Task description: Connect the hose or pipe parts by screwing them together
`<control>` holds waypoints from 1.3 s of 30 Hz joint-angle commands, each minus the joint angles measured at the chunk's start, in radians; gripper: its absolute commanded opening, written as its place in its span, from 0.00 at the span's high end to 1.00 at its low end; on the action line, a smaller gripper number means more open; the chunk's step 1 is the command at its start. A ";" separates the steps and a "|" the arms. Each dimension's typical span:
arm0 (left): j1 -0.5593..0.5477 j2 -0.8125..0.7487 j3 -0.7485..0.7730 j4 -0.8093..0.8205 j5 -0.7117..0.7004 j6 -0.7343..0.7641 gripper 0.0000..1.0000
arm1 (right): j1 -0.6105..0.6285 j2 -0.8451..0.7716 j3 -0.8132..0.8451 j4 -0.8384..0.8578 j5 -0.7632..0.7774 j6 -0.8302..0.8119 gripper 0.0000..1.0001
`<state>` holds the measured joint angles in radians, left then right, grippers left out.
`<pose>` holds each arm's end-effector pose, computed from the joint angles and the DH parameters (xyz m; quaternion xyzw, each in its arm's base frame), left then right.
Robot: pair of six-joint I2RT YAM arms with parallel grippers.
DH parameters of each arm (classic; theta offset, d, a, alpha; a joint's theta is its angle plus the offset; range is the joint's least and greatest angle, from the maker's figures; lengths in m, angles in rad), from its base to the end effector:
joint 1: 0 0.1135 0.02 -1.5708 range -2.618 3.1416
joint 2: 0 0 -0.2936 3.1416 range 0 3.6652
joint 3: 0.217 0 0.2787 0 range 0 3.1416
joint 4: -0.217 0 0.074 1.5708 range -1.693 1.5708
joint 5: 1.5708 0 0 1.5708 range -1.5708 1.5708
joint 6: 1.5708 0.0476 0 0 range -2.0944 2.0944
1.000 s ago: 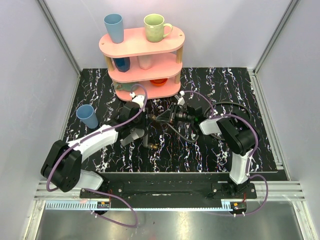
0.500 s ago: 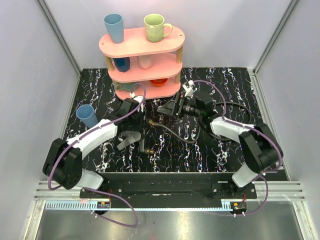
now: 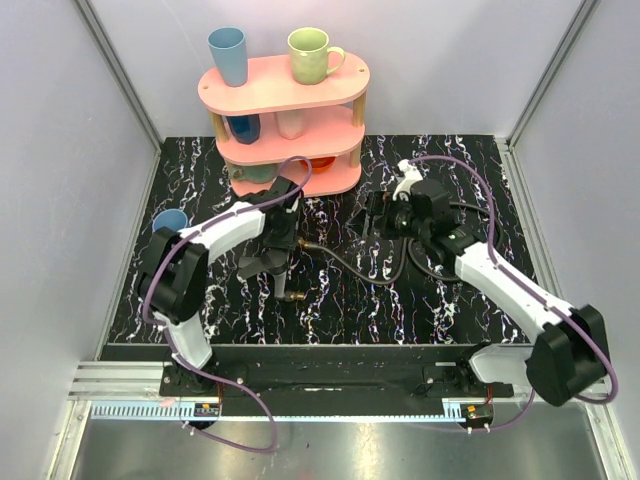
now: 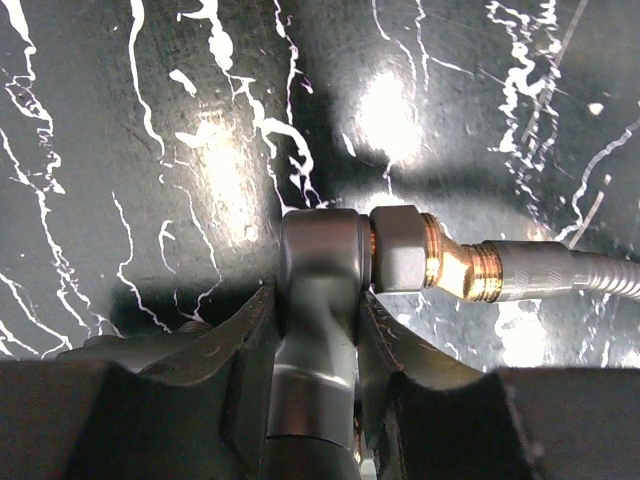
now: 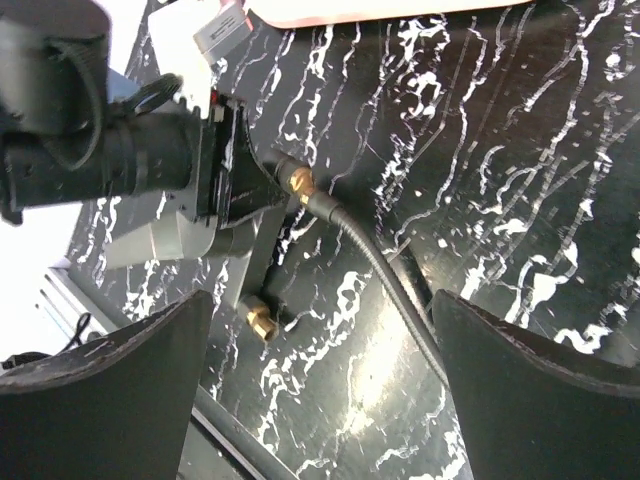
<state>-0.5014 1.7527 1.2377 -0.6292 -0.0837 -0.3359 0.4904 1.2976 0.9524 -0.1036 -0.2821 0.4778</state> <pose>0.3437 -0.1839 0.2099 0.0719 0.9739 -0.0486 0.2099 0.2805 0.1648 0.3086 -0.0801 0.8378 0.3505 0.4108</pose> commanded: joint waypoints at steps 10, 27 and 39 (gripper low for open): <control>-0.003 0.036 0.155 0.003 0.009 -0.075 0.47 | -0.003 -0.187 -0.018 -0.275 0.035 -0.090 0.00; -0.002 -0.902 -0.138 0.088 0.074 -0.009 0.01 | -0.003 -0.526 0.016 -0.400 0.262 -0.068 0.00; -0.002 -1.211 -0.374 0.163 0.117 -0.061 0.01 | -0.003 -0.627 -0.018 -0.395 0.276 -0.053 0.00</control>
<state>-0.5026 0.5453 0.8719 -0.5228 0.0078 -0.3862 0.4904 0.6682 0.9428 -0.5140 -0.0414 0.4191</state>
